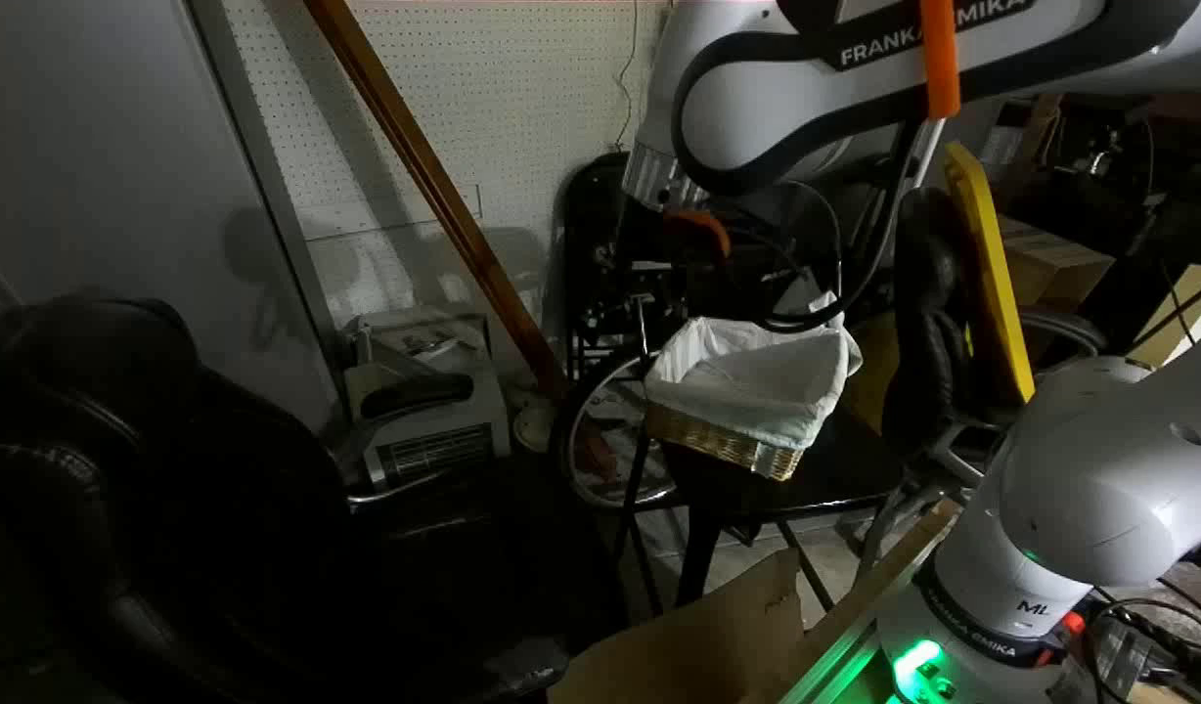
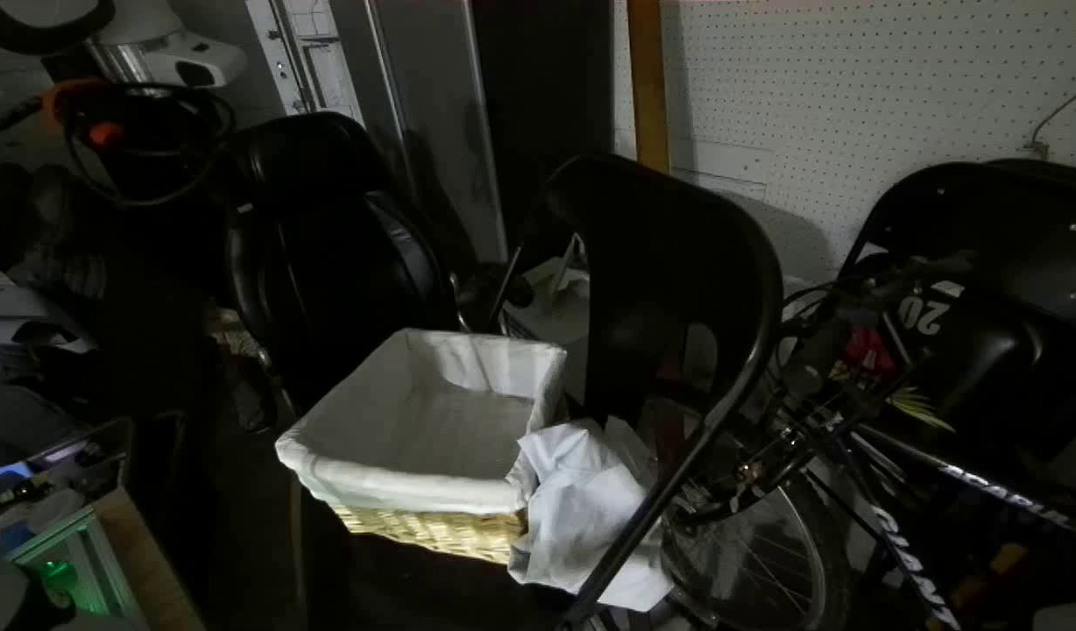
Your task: Pick up the basket and put it on the black chair on the left
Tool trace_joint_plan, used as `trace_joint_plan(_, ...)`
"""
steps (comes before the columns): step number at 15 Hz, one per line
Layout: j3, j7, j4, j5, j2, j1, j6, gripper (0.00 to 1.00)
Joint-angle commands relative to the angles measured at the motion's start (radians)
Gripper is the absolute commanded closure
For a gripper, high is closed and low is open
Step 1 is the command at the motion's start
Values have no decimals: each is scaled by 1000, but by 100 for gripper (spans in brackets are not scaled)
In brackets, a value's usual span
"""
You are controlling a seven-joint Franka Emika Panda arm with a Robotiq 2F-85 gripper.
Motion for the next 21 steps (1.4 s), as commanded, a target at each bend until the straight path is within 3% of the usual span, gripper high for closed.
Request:
trace_joint_plan(1,-3,1,2,-2,0,2,-2,0)
trace_joint_plan(9,-3,1,2,-2,0,2,-2,0)
trace_joint_plan(15,-37,-145,-57,-158,18,-40,24,0)
trace_joint_plan(21,-129,-283,-125,-286,94,-112,128,0)
